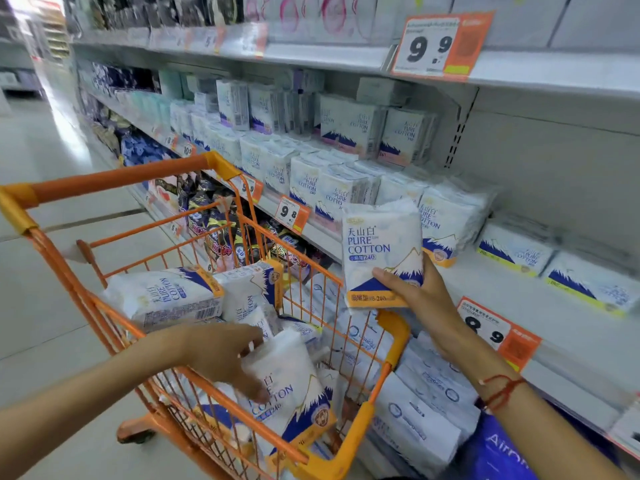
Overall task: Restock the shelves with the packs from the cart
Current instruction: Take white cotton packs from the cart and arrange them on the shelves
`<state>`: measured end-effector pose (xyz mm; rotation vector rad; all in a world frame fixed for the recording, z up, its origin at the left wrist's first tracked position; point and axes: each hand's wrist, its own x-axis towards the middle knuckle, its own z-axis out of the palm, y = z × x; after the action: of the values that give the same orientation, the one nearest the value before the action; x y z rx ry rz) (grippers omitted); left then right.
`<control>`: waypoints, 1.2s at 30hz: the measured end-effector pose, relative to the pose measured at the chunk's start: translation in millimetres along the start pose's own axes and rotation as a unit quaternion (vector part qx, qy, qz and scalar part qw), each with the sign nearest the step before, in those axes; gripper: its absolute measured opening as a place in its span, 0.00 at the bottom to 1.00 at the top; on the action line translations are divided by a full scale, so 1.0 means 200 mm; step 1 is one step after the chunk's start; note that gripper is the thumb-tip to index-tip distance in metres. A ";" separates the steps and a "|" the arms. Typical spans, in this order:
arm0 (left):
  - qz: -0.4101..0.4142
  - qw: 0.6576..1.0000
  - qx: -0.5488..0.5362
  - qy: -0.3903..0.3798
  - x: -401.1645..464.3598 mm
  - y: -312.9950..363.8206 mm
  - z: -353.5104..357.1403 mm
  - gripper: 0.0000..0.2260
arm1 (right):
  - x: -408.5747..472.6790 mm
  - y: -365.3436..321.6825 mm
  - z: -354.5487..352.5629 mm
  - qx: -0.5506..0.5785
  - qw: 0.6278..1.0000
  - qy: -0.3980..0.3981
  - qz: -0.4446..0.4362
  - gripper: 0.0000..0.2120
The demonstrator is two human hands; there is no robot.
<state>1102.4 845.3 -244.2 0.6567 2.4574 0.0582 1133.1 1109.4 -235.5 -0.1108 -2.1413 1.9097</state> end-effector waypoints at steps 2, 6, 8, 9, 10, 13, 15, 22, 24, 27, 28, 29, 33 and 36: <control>0.027 0.996 -0.058 0.061 -0.04 -0.03 -0.10 0.33 | 0.00 -0.01 -0.06 0.015 1.000 0.016 0.001 0.21; 0.088 0.945 -0.144 0.279 -0.11 -0.03 -0.42 0.34 | 0.05 -0.01 -0.18 0.040 0.997 0.073 0.001 0.13; 0.121 0.909 -0.157 0.366 -0.06 0.03 -0.58 0.34 | 0.09 -0.01 -0.22 0.038 0.994 0.107 -0.003 0.15; 0.126 0.896 -0.151 0.398 -0.02 0.07 -0.66 0.34 | 0.12 -0.02 -0.24 0.029 0.991 0.131 -0.008 0.19; 0.127 0.886 -0.128 0.428 0.04 0.12 -0.73 0.33 | 0.14 -0.02 -0.25 0.007 0.987 0.162 -0.020 0.24; 0.138 0.856 0.030 0.497 0.24 0.26 -0.86 0.31 | 0.20 -0.04 -0.30 -0.091 0.958 0.266 -0.058 0.27; 0.140 0.842 0.122 0.507 0.39 0.34 -0.91 0.31 | 0.24 -0.04 -0.33 -0.112 0.946 0.298 -0.057 0.23; 0.118 0.849 0.282 0.432 0.81 0.47 -0.94 0.28 | 0.35 0.07 -0.41 -0.237 0.936 0.261 0.006 0.23; 0.113 0.853 0.275 0.430 0.89 0.47 -0.93 0.28 | 0.36 0.11 -0.41 -0.296 0.920 0.257 -0.003 0.27; 0.137 0.832 0.231 0.485 0.94 0.48 -0.90 0.28 | 0.37 0.14 -0.40 -0.382 0.876 0.292 -0.030 0.35; 0.152 0.824 0.226 0.498 0.95 0.48 -0.89 0.28 | 0.37 0.15 -0.40 -0.371 0.880 0.294 -0.031 0.36; 0.165 0.818 0.223 0.504 0.97 0.48 -0.88 0.28 | 0.38 0.15 -0.40 -0.345 0.891 0.292 -0.030 0.38; 0.190 0.824 0.187 0.500 0.99 0.49 -0.87 0.27 | 0.42 0.17 -0.37 -0.283 0.917 0.282 -0.017 0.37; 0.204 0.826 0.179 0.495 1.00 0.48 -0.89 0.26 | 0.46 0.17 -0.34 -0.267 0.928 0.260 0.015 0.31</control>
<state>905.0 1041.0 -184.8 1.6507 3.2776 0.1340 1057.7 1201.0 -249.2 -0.6743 -2.1956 1.0811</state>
